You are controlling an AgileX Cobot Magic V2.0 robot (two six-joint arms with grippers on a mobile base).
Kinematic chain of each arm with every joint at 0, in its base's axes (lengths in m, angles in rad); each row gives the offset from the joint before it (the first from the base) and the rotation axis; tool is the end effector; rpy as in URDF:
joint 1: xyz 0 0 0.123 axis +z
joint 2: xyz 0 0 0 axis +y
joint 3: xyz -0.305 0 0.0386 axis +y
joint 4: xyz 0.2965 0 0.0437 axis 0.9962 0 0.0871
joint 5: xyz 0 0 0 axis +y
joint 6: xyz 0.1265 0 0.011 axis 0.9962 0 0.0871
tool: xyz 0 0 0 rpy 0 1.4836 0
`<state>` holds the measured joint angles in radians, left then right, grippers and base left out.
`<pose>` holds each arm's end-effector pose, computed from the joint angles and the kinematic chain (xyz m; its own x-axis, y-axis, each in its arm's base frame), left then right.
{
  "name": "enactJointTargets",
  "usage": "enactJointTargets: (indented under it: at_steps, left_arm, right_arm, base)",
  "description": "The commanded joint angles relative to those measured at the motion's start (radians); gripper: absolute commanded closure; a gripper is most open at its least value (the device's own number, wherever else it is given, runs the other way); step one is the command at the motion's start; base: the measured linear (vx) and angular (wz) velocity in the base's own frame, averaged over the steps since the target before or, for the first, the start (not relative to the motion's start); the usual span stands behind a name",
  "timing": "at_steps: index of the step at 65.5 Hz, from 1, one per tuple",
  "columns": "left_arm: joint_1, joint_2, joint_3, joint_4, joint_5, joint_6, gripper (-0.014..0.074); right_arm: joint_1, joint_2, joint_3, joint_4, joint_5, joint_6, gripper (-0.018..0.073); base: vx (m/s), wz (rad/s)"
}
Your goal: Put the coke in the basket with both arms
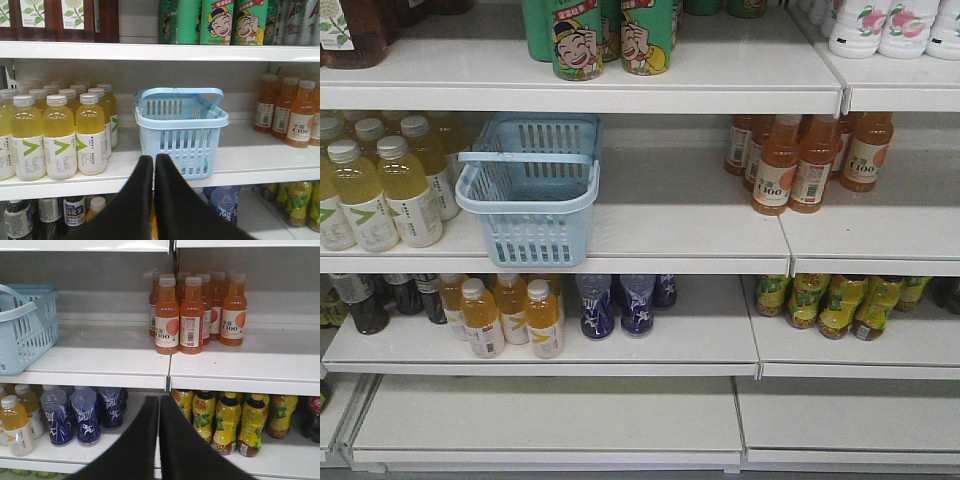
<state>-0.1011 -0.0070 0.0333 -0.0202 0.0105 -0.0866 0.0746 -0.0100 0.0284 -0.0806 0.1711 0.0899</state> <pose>0.1185 -0.0120 0.2017 0.0391 -0.1111 -0.9930 0.1059 0.9887 -0.1064 0.1180 0.0071 0.1838 -0.1019 0.0029 -0.9948 -0.0599 0.9982 0.0090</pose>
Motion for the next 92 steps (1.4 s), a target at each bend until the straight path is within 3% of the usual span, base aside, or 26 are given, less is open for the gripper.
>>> enactJointTargets:
  at_steps: [1,92]
  left_arm:
    - [-0.002,-0.019,-0.001,-0.008,-0.071,-0.009,0.0603]
    - [-0.002,-0.019,-0.001,-0.022,-0.112,-0.034,0.0603]
  right_arm:
    - [-0.005,-0.019,0.01,-0.01,-0.067,-0.008,0.0564]
    - [-0.005,-0.019,0.01,-0.01,-0.067,-0.008,0.0564]
  base:
    - [0.02,-0.01]
    - [0.0,0.0]
